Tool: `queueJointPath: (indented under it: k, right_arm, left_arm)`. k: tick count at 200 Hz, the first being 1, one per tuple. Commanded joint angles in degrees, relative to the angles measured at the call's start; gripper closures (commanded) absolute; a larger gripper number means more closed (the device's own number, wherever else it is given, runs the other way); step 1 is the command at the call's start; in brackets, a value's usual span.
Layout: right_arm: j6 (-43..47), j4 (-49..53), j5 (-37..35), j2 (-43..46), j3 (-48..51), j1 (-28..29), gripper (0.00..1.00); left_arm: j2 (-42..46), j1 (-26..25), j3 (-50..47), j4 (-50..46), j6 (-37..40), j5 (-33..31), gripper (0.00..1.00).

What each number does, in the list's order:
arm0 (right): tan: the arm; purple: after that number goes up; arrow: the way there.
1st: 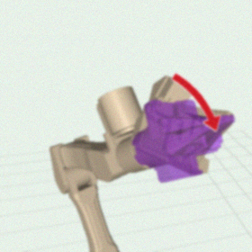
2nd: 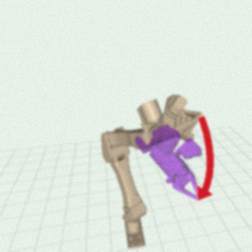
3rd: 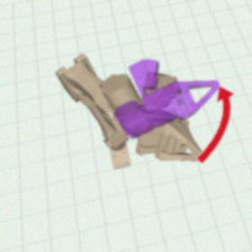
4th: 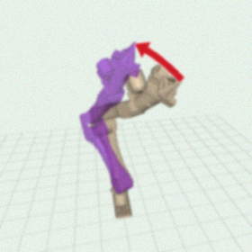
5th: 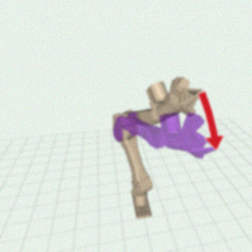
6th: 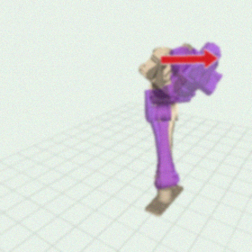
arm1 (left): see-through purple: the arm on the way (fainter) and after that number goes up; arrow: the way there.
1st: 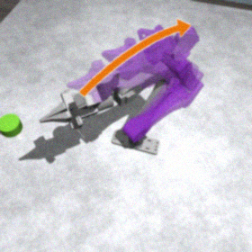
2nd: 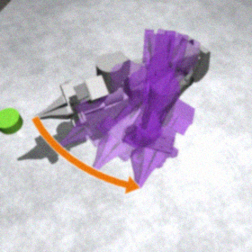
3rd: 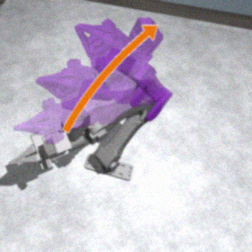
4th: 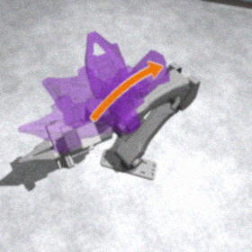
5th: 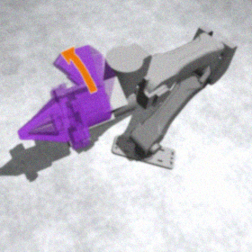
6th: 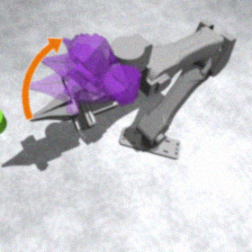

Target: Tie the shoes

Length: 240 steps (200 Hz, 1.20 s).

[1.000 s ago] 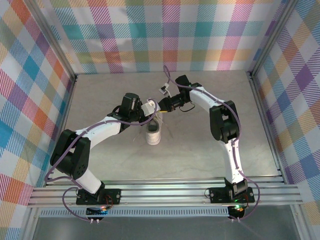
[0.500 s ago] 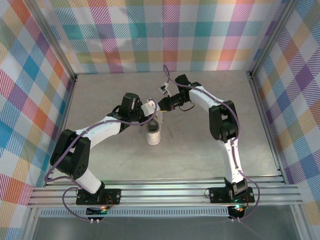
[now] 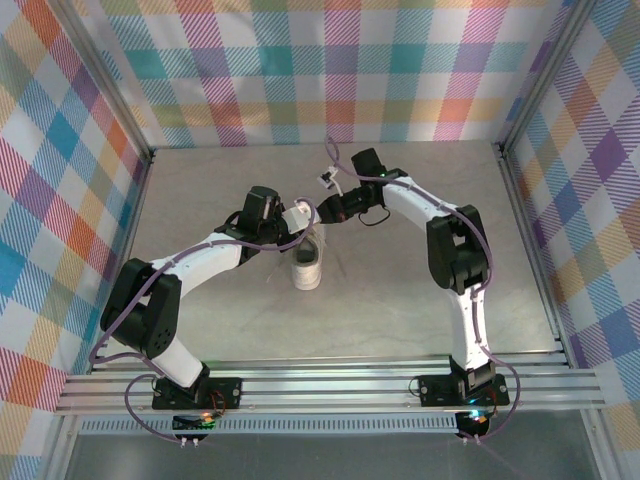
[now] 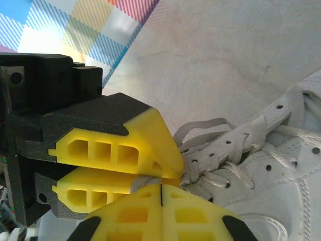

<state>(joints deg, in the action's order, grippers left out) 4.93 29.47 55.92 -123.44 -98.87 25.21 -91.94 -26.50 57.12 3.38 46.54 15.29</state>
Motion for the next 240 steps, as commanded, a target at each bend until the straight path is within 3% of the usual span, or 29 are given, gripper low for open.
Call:
queueJointPath:
  k: [1, 37, 120, 145, 194, 240]
  right_arm:
    - [-0.98, -3.94, -3.29, 2.78, 1.39, 0.27, 1.0]
    - [-0.62, -4.77, -5.65, 3.72, 2.36, 0.63, 1.0]
    - [0.1, -5.86, -8.6, 4.45, 2.85, 1.47, 1.0]
    - [0.17, -4.8, -9.33, 4.3, 2.3, 1.76, 1.0]
    - [3.15, -3.25, -10.19, 4.17, 1.93, 1.86, 1.0]
    - [4.1, -2.68, -10.75, 4.17, 1.84, 1.86, 1.0]
  left_arm:
    - [2.11, -0.13, -0.99, 1.67, 0.78, 0.1, 0.79]
    - [4.22, 1.03, -2.55, 3.12, -0.65, 0.06, 0.67]
    - [11.33, 8.66, -8.69, 1.01, -4.06, 2.84, 0.57]
    - [10.26, 11.49, -8.29, -1.05, -3.27, 4.53, 0.56]
    - [4.82, 12.35, -3.25, -8.7, 1.02, 7.06, 0.54]
    - [-0.24, 12.44, -3.52, -7.99, 4.54, 7.45, 0.54]
